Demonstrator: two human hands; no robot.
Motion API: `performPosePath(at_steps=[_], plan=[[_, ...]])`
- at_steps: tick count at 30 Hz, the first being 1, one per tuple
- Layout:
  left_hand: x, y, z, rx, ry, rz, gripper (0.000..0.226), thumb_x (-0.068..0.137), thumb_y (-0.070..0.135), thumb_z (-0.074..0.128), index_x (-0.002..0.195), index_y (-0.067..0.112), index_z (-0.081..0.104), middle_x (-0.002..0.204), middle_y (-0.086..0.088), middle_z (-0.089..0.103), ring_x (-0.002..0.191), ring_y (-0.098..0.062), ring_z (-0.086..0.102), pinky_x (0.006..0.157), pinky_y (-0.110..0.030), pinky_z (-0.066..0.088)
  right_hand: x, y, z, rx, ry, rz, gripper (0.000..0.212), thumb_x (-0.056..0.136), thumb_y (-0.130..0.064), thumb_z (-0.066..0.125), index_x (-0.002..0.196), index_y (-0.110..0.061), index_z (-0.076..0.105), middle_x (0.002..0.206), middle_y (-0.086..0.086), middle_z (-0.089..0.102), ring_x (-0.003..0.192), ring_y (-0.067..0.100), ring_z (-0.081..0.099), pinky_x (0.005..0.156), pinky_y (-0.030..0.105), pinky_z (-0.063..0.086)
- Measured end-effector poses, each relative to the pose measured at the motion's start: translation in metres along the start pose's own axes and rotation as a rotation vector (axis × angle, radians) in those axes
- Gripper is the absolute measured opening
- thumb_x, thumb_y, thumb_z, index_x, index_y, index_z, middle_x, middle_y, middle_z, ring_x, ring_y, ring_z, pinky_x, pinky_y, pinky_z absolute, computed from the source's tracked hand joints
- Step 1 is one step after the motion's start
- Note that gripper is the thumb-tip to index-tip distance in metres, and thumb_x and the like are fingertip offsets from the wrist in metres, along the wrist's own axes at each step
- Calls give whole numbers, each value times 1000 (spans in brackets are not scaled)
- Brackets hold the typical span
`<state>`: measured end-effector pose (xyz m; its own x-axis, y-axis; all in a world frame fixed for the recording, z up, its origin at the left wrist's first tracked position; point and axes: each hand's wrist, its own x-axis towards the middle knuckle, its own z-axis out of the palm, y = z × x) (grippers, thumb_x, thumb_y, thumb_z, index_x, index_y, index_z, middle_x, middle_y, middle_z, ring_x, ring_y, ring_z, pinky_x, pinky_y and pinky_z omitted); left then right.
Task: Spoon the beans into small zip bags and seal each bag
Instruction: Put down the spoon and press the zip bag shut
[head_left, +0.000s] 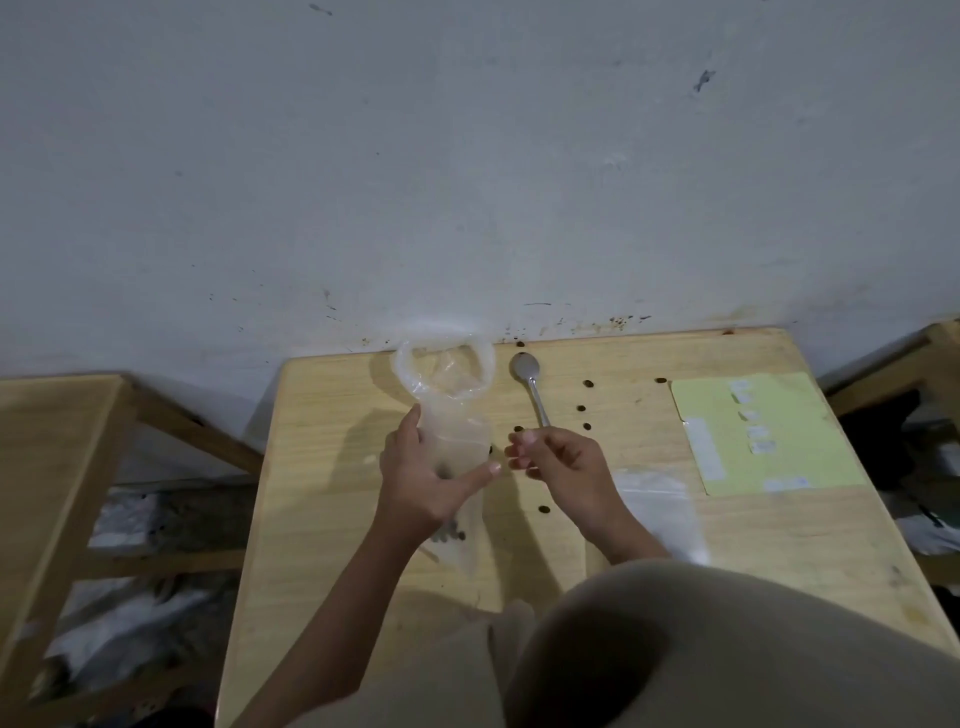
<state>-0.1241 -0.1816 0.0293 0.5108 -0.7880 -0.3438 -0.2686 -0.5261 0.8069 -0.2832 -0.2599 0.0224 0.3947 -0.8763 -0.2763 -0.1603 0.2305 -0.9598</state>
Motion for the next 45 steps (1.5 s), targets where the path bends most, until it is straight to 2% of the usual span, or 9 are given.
performPosePath(at_steps=[3,7,12,14,19,29,33,40,45], plan=[[-11,12,9,4,-20,-6,122,49,58,84,146,27,18,135,0,31,129,-20,30,105,-44,39,-18,-10,-1,161,-116,9,11,89,-8,59,86,-4,70,69,-2,70,68,7,67,68,19,54],[-31,19,20,-7,-124,24,113,60,48,84,146,27,12,128,6,24,125,-12,24,104,-33,35,-27,-4,-7,91,-15,-65,10,83,-8,69,75,-14,71,63,2,67,67,17,62,70,36,54],[-44,20,21,-224,-22,0,27,87,33,63,109,20,54,107,2,61,103,-18,58,89,-37,50,-43,-1,-27,116,136,-76,10,84,-6,66,75,-7,69,62,-3,68,62,9,64,62,23,53],[-48,22,22,-252,-14,13,12,90,28,60,95,17,62,96,-1,67,93,-21,63,87,-42,53,-50,1,-35,105,156,-67,10,84,-9,67,77,-3,67,66,4,68,65,13,64,65,26,55],[-58,26,35,-271,-43,32,14,90,22,60,86,9,64,88,-10,68,87,-28,64,82,-43,52,-60,5,-49,55,198,-81,14,86,-10,65,74,-1,64,69,9,65,67,17,60,69,35,51],[-66,45,67,-243,10,178,21,92,14,57,72,9,53,68,-10,55,62,-14,49,62,-29,42,-64,8,-75,57,232,-96,19,91,-9,58,72,-6,58,69,7,58,69,19,53,68,35,45],[-67,50,78,-291,3,209,18,92,14,58,78,4,58,72,-19,60,65,-18,54,63,-33,45,-63,3,-89,153,154,-83,19,84,-17,68,77,1,65,74,22,64,73,24,59,76,40,51],[-76,63,96,-402,-21,168,14,90,16,60,80,8,65,73,-2,66,68,-10,60,63,-19,49,-58,-6,-110,89,112,-163,16,83,-1,66,70,-10,69,63,-1,69,66,13,63,72,28,52],[-81,75,106,-427,-178,147,12,83,13,69,95,10,71,88,-6,74,85,-21,70,78,-35,55,-60,-7,-122,36,37,-203,12,84,-2,66,73,-6,68,64,0,68,66,15,64,72,27,51]])
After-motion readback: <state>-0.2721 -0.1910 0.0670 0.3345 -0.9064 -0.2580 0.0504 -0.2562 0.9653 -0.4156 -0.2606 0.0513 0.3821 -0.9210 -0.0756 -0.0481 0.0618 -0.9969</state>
